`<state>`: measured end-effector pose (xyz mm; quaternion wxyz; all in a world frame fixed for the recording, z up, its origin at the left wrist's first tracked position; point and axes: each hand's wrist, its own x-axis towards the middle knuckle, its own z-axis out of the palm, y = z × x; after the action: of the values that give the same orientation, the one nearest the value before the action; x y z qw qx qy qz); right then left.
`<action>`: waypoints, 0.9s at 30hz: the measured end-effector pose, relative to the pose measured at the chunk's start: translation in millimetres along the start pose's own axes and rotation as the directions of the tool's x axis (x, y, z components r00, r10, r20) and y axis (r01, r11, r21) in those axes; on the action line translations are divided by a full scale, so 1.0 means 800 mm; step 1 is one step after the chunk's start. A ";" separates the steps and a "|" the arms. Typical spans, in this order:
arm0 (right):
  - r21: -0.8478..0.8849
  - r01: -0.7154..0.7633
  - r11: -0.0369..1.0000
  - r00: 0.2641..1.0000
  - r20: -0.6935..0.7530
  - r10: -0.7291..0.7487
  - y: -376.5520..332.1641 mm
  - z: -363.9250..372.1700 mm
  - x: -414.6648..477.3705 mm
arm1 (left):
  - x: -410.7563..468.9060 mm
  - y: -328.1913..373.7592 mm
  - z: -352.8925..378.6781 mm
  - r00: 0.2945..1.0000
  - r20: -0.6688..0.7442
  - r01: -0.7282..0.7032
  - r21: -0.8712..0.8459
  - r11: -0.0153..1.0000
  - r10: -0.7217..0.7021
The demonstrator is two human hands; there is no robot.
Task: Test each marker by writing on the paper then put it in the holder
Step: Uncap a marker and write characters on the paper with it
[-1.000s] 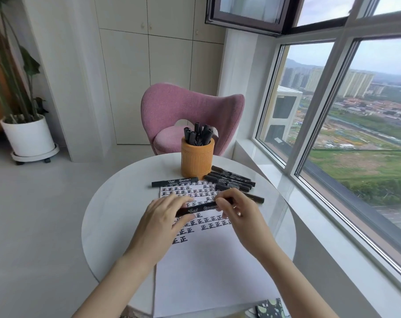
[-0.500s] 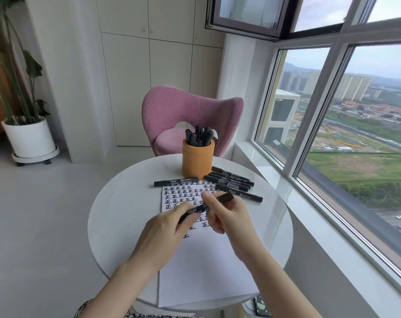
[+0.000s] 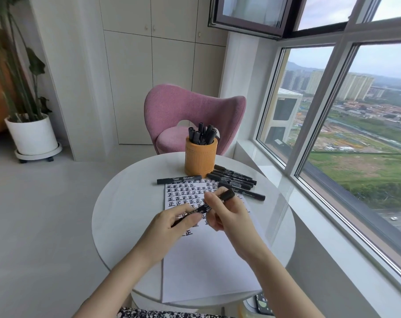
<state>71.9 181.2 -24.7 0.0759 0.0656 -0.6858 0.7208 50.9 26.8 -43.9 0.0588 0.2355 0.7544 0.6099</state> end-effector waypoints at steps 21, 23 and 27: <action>-0.086 -0.198 0.977 0.961 -0.212 0.176 0.022 0.000 0.012 | 0.006 -0.049 -0.025 0.979 -0.195 -0.038 0.099 0.994 0.057; -0.179 -0.151 0.972 0.964 -0.245 0.105 0.029 0.007 0.013 | 0.004 -0.052 -0.025 0.973 -0.226 -0.030 0.092 0.995 0.050; -0.277 -0.106 0.955 0.953 -0.301 0.019 0.042 0.010 0.016 | 0.004 -0.058 -0.026 0.956 -0.292 -0.010 0.057 0.998 0.026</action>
<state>52.6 172.1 -54.4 0.1633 -0.0766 -0.7667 0.6162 26.8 2.9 -81.8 -0.0654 0.1511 0.7691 0.6175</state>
